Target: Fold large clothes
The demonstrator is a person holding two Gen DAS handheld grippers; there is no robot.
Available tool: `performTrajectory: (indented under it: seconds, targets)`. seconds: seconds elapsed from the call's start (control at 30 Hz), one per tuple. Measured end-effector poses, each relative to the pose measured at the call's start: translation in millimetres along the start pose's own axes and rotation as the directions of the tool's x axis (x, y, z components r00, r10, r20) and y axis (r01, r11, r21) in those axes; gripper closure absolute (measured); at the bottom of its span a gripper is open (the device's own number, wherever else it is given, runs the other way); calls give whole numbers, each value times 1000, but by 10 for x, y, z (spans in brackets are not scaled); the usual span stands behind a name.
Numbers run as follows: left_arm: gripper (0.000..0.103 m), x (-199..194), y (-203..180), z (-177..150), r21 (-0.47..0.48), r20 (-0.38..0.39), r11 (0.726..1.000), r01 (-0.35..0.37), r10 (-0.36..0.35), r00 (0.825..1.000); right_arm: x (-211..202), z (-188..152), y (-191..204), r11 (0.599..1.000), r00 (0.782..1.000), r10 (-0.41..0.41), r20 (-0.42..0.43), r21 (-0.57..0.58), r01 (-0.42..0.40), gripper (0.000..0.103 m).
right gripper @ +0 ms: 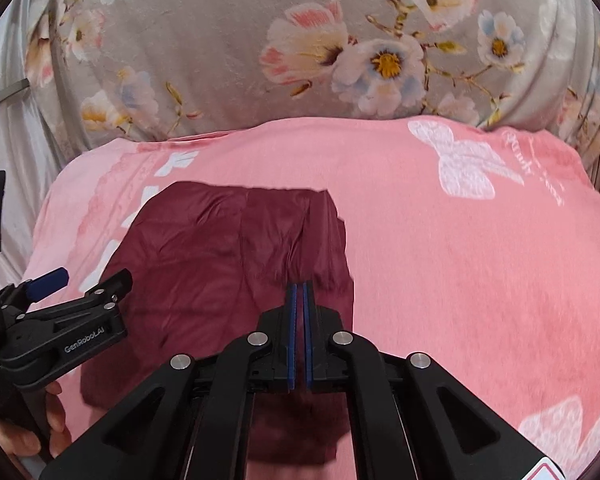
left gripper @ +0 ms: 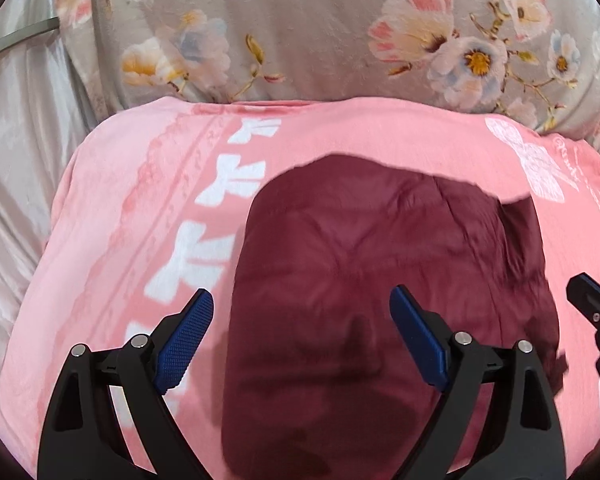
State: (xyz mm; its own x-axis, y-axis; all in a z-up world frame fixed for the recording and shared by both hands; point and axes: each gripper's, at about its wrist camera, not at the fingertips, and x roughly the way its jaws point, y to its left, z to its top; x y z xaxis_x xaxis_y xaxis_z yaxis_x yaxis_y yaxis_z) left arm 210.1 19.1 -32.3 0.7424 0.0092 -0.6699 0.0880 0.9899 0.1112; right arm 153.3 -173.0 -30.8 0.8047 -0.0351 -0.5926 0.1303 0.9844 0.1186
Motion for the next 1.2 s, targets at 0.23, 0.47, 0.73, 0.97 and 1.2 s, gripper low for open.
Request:
performTrajectory:
  seconds: [0.23, 0.47, 0.73, 0.97, 1.2]
  targets:
    - [16, 380, -113, 225, -3, -21, 1000, 1, -1, 1000, 541, 235, 39, 998, 998, -64, -27, -10, 63, 101]
    - [14, 715, -221, 139, 12, -40, 1000, -5, 5, 999, 1027, 40, -129, 994, 990, -104, -93, 15, 106, 102]
    - [10, 814, -311, 68, 22, 0, 1000, -20, 20, 1000, 1208, -99, -237, 996, 990, -68, -119, 50, 75, 101]
    - [9, 866, -313, 60, 18, 7, 1000, -20, 20, 1000, 1240, -94, -238, 996, 989, -69, -127, 45, 76, 97]
    - [8, 889, -340, 45, 27, 20, 999, -39, 38, 999, 1244, -92, -234, 996, 989, -72, -126, 45, 78, 97]
